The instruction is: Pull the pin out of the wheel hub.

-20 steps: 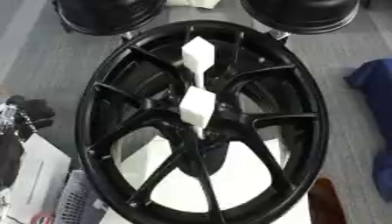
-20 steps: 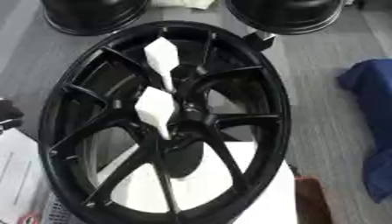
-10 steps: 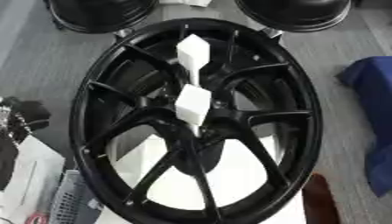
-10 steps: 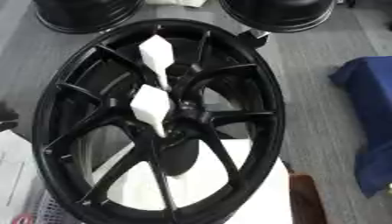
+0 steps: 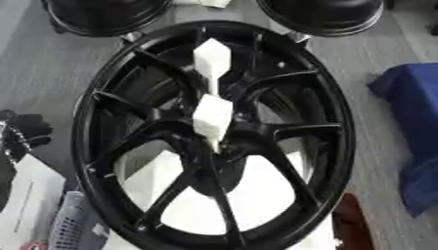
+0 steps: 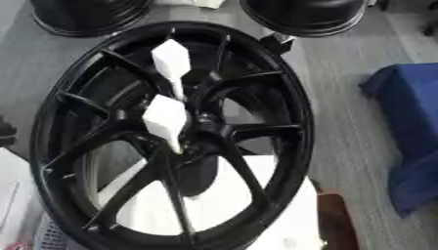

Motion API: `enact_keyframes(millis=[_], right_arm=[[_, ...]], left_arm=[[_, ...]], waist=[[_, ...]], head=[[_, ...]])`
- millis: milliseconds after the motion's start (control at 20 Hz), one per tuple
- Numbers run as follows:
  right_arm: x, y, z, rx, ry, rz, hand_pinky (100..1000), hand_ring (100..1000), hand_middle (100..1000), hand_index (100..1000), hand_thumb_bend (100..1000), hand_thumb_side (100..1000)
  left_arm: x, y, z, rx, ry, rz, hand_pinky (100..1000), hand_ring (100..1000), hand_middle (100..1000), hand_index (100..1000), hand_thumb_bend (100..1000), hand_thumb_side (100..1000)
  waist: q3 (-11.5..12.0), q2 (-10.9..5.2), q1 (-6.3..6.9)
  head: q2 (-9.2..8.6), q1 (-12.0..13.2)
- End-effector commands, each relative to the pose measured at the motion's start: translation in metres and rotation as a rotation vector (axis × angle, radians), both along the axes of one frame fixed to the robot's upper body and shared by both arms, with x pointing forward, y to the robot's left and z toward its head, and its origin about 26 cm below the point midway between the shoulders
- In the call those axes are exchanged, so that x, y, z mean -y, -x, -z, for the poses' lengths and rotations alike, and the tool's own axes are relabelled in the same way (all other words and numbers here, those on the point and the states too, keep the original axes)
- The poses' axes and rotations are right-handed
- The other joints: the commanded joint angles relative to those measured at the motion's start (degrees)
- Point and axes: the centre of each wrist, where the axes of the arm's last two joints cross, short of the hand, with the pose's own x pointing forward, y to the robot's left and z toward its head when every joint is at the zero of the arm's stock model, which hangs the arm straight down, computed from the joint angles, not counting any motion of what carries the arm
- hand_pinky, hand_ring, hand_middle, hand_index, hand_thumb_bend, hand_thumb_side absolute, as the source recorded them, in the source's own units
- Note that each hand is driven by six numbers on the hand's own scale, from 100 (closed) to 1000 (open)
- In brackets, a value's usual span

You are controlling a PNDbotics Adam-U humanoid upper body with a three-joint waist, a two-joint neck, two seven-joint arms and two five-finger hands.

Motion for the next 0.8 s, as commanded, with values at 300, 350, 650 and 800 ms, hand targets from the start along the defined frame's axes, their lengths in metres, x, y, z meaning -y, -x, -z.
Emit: enact_keyframes(millis=[300, 350, 650, 800], right_arm=[[-0.033, -0.024, -0.019, 0.084, -0.551, -0.286, 818, 762, 759, 916, 100, 742], [-0.04, -0.029, -0.023, 0.076, -0.617, -0.336, 815, 758, 757, 917, 100, 773], [-0.071, -0.045, -0.046, 0.063, -0.952, -0.553, 790, 724, 711, 892, 100, 640], [-0.08, -0.047, -0.052, 0.072, -1.013, -0.585, 777, 688, 680, 839, 100, 615]], left_arm=[[0.006, -0.003, -0.023, 0.08, -0.029, 0.038, 773, 726, 614, 709, 100, 830], [0.008, -0.003, -0.027, 0.095, -0.029, 0.047, 773, 726, 614, 709, 100, 824], [0.021, -0.006, -0.05, 0.187, -0.031, 0.115, 773, 726, 615, 709, 100, 779], [0.027, -0.006, -0.062, 0.232, -0.035, 0.146, 773, 726, 615, 709, 100, 763]], waist=[[1.07, -1.16, -0.11], [1.24, -1.12, -0.11], [1.94, -0.82, -0.15], [2.1, -0.57, -0.22]], head=[[0.01, 0.03], [0.0, -0.02], [0.05, -0.63], [0.06, -0.82]])
